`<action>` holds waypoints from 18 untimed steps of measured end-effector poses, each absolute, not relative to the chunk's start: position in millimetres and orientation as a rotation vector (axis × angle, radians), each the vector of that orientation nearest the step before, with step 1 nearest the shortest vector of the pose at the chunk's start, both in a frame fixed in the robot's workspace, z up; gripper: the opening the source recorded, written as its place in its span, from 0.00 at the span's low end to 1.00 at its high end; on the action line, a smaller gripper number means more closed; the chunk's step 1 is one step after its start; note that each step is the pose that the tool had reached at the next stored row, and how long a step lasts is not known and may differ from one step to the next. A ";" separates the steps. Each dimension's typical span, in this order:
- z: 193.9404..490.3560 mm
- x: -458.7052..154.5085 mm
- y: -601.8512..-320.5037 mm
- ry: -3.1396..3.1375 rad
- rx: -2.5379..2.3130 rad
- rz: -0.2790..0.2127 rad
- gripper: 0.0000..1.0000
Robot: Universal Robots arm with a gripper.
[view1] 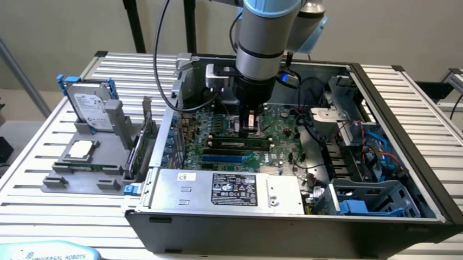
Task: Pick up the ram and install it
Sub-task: 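Press down the ram until it locks into place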
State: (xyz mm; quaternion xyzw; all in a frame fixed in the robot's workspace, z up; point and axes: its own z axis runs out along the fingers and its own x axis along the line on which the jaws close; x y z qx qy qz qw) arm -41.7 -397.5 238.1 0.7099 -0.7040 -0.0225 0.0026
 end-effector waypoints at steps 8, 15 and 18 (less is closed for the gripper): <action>229.9 -41.6 -397.6 -2.207 2.227 -0.068 0.11; 225.7 -41.7 -397.6 -2.209 2.228 -0.067 0.11; 235.6 -41.5 -397.4 -2.209 2.228 -0.069 0.11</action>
